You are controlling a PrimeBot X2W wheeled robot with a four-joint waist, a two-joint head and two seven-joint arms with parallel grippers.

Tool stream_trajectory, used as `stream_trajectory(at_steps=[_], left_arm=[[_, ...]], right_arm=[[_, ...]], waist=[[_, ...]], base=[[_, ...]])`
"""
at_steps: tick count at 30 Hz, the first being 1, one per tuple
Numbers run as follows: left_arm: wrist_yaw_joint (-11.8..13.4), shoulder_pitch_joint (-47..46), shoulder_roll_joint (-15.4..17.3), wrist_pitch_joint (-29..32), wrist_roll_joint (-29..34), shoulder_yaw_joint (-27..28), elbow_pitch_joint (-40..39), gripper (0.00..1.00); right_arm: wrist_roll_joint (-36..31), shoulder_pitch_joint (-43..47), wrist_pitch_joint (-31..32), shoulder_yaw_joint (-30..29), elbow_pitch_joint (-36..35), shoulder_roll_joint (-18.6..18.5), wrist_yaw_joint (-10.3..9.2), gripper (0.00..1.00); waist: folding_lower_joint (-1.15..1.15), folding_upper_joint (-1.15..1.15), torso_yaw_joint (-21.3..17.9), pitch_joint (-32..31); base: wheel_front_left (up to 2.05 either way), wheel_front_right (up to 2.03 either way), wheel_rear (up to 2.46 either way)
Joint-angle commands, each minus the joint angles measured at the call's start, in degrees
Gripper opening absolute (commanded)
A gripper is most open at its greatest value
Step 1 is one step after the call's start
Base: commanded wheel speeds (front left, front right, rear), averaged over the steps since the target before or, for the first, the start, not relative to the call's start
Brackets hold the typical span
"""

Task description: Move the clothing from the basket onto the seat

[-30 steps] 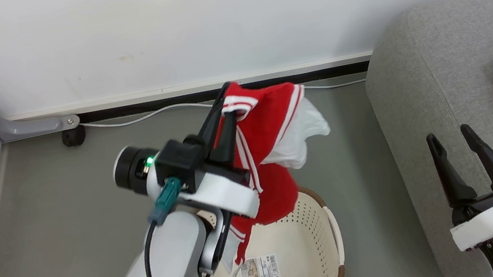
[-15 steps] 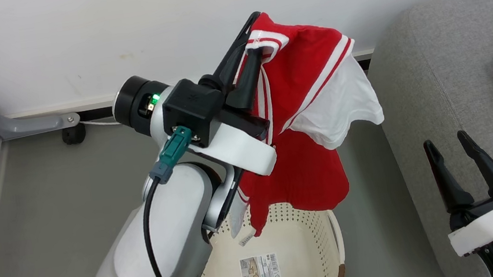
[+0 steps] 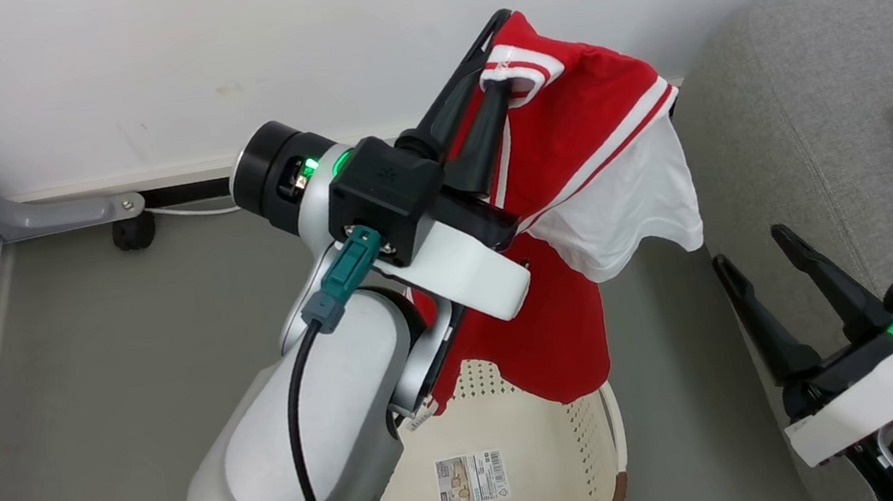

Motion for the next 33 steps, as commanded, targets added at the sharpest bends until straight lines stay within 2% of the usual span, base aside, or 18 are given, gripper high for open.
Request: stream_trajectory(at_steps=[1,9,15,27,33], left_arm=[[0.53,-3.24,0.57,-0.44,-0.47,1.67,-1.46,0.0],[0.99,-4.52,0.49,-1.4,-1.96,-0.71,-0.69,0.0],[1.52,-5.59,0.47,-1.96,-3.95,-3.45,-0.8,0.0],[3.2,-7.64,0.46,-3.34,-7.78,-8.65,-0.3,0.0],[3.87,-8.68,0.46,-3.97,-9.46,-10.91,-0.15,0.0]], right_arm=[[0.66,-1.7,-0.35,1.55,-1.74,-1.64,0.08,1.0],[0.74,-8.82,-0.35,11.82,-1.55,-6.83,0.08,1.0],[-0.69,-13.85,-0.35,17.21,2.08,-8.53,0.08,1.0],[-5.84,-21.61,-0.35,22.18,8.87,-5.87,0.08,1.0],[-6.07,-24.24,-0.35,25.98,12.32,-4.36,0.08,1.0]], waist=[[0.0,0.0,0.06,0.06],[0.0,0.0,0.94,0.29],[0.0,0.0,2.25,-0.11],[0.0,0.0,4.53,-0.46],[0.0,0.0,5.61,-0.35]], base=[[0.0,0.0,0.0],[0.0,0.0,0.0],[0.0,0.0,0.0],[0.0,0.0,0.0],[0.0,0.0,0.0]])
